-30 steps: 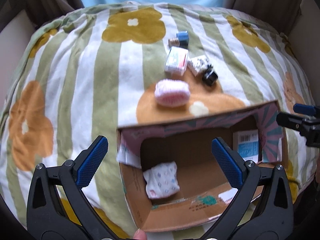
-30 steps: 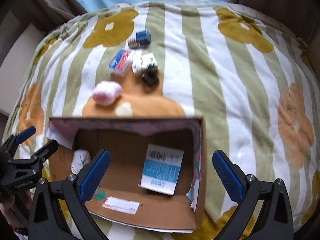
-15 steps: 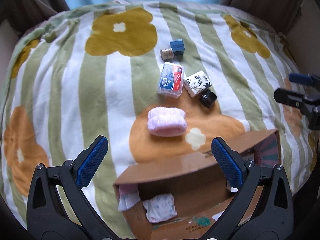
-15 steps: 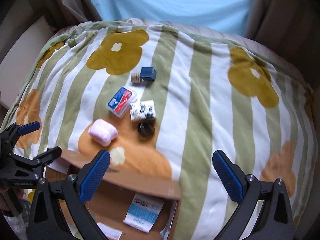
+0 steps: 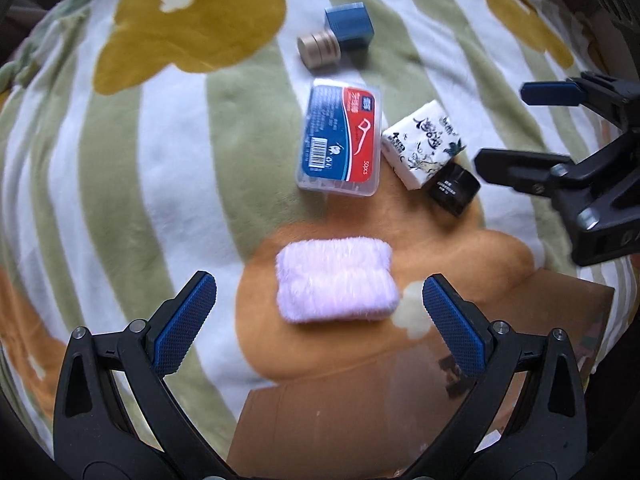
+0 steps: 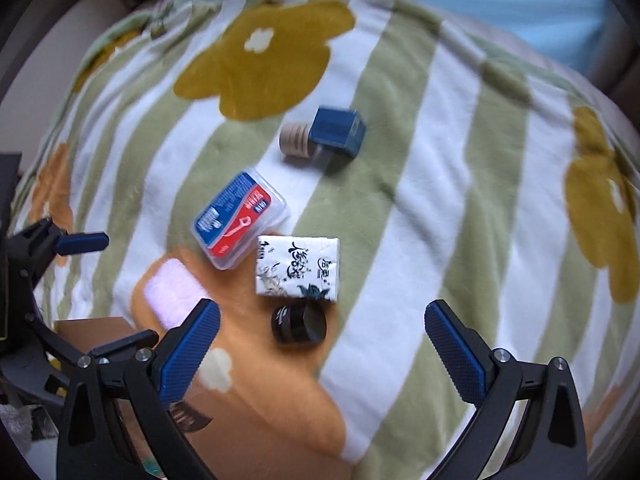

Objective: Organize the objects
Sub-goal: 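Grasp the pink fluffy roll with the left tool while the right tool grasps the tissue pack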

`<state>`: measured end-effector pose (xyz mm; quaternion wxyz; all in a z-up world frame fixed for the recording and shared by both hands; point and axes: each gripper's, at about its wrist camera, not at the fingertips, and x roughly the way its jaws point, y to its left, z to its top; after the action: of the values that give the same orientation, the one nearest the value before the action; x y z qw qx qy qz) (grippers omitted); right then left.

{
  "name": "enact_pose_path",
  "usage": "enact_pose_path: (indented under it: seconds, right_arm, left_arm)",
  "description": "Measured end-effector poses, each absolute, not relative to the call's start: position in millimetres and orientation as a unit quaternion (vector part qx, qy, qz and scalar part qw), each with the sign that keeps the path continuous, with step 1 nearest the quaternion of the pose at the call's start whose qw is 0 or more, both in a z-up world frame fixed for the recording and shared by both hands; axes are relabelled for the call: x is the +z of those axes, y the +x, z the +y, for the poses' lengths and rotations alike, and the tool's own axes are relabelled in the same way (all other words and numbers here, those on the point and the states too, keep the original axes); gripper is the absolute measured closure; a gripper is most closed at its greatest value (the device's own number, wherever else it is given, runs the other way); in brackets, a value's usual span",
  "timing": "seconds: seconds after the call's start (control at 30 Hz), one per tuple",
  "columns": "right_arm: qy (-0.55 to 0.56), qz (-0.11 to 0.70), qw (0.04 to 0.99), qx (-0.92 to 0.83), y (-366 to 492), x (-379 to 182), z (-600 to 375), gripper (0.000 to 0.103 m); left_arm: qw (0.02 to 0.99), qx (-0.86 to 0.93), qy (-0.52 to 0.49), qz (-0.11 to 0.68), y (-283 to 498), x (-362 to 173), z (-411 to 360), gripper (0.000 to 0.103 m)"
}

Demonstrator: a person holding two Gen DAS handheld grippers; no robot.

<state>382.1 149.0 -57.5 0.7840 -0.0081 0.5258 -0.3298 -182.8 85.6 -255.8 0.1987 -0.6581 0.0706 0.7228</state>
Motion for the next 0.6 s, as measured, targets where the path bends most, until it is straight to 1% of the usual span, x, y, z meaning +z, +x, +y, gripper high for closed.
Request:
enact_pose_path:
  seconds: [0.2,0.37,0.43,0.5,0.53,0.6]
  right_arm:
    - [0.006,0.536,0.782,-0.319,395.3,-78.4,128.3,0.001]
    - [0.016,0.538,0.779,-0.321,402.0,-89.3,121.2,0.002]
    - [0.023,0.537,0.779,-0.322,403.2,-93.0,119.4,0.005]
    - [0.031,0.537,0.779,-0.323,403.8,-96.3,117.9,0.011]
    - [0.036,0.536,0.779,-0.324,403.9,-97.8,117.5,0.012]
    - [0.04,0.536,0.778,-0.326,404.0,-99.9,117.5,0.018]
  left_arm:
    - [0.207,0.691,-0.691,0.055,-195.5,-282.7,98.2,0.0]
    - [0.205,0.68,-0.702,0.05,-196.7,-293.1,101.9,0.001]
    - [0.207,0.676,-0.706,0.047,-196.6,-295.6,103.7,0.004]
    - [0.205,0.676,-0.706,0.046,-196.3,-296.6,105.0,0.007]
    - [0.204,0.676,-0.706,0.044,-196.2,-296.9,105.3,0.009]
    - [0.204,0.674,-0.709,0.036,-195.5,-298.3,106.2,0.019]
